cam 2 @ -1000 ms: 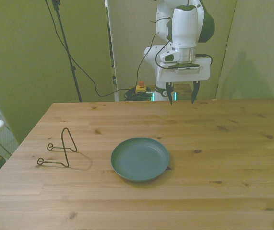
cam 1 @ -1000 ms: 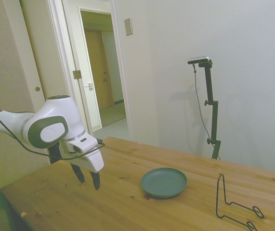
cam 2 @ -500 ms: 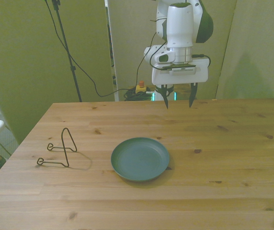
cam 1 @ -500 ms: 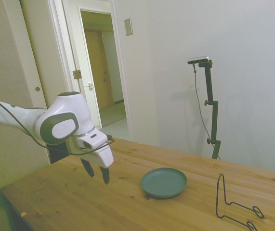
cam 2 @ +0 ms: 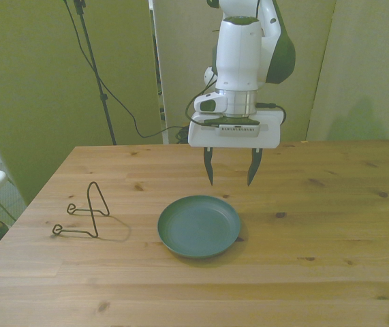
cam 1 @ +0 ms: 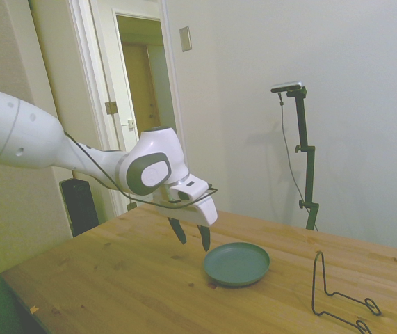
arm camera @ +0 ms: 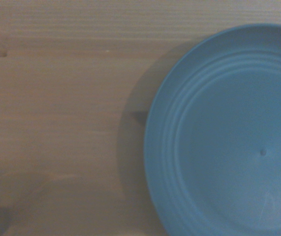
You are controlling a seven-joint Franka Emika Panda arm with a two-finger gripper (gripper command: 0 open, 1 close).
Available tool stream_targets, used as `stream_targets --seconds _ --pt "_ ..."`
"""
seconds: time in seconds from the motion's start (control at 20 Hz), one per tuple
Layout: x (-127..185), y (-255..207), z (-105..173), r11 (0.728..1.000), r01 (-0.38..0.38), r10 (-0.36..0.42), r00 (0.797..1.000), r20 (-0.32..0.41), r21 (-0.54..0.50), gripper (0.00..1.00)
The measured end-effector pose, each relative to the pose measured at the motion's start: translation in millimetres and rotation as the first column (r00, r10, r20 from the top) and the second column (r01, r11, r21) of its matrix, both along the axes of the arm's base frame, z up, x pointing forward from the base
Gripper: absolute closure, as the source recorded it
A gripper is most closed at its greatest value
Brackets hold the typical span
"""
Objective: Load the plate
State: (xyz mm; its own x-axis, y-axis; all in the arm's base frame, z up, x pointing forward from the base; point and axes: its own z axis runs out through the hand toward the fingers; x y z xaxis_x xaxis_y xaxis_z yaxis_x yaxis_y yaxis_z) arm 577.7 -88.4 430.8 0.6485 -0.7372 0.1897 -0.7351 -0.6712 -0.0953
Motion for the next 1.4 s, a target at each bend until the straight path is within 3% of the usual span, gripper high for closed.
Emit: stream_targets --seconds 0.55,1.0,1.4 --pt "39.3 -8.8 -50.4 0.997 -0.016 0.012 0.998 -0.054 -0.072 0.0" --pt "46.1 6.2 -62.5 0.996 -0.035 0.03 0.998 -0.048 -0.088 0.0" --pt "51.2 19.8 -75.7 0.978 -0.076 0.066 0.996 -0.053 -0.195 0.0"
